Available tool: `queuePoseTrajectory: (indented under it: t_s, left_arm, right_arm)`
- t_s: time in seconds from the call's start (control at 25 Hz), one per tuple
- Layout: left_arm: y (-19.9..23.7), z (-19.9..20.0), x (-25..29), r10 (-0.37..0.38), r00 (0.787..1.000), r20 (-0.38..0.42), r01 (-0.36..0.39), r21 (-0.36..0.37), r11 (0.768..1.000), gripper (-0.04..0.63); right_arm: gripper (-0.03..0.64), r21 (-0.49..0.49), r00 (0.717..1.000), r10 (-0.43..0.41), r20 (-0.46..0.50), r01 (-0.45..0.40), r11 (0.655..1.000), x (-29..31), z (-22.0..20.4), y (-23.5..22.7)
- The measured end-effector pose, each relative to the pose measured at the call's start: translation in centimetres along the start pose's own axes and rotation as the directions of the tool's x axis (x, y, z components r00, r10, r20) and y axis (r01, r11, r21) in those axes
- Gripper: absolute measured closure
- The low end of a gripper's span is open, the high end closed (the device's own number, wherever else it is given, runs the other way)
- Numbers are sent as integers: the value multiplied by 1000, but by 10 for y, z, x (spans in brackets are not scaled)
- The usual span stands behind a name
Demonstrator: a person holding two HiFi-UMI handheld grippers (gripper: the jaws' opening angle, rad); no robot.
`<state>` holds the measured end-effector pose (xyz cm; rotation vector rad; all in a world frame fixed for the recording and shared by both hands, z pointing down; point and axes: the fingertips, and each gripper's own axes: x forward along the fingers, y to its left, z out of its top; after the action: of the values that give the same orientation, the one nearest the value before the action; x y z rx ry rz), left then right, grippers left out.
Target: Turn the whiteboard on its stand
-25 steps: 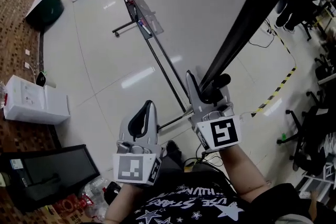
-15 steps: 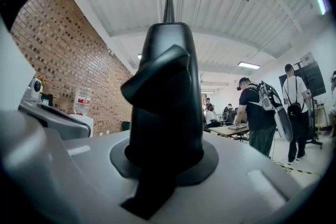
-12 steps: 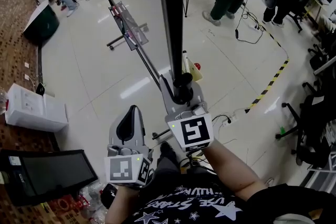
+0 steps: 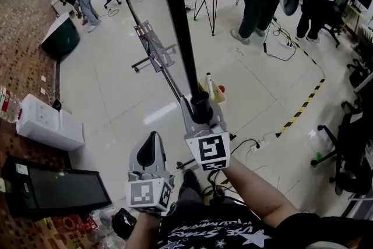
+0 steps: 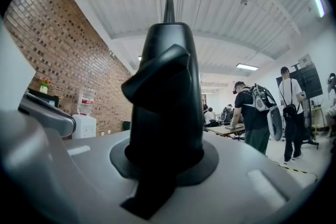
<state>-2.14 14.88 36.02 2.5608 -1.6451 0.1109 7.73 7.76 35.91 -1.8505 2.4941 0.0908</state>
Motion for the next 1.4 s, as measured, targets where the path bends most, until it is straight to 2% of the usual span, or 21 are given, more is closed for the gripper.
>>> queuePoseTrajectory:
  t_s: [0.32, 0.44, 0.6, 0.84, 1.08, 1.4]
  left_arm:
    - [5, 3, 0, -25, 1000, 6, 26, -18, 1000, 589]
    - [9, 6, 1, -40, 999, 11, 40, -16, 999, 589]
    - [8, 12, 3, -59, 998, 28, 60, -15, 998, 589]
    - [7, 15, 4, -79, 996, 37, 80, -14, 997, 589]
    - [-3, 16, 4, -99, 994, 48, 100, -11, 995, 589]
    - [-17, 8, -2, -129, 990, 56, 130, -10, 992, 589]
  right_arm:
    - [522, -30, 1000, 8, 18, -7, 1000, -5, -4, -3]
    - [442, -72, 999, 31, -13, -32, 997, -6, -13, 3]
    - [395, -21, 999, 43, -29, -43, 999, -10, -19, 6]
    - [358, -29, 999, 38, -27, -38, 999, -17, -14, 5]
    - [351, -29, 1000, 15, -16, -16, 999, -38, -9, -2]
    - [345, -20, 998, -30, -51, 29, 999, -74, -2, -7]
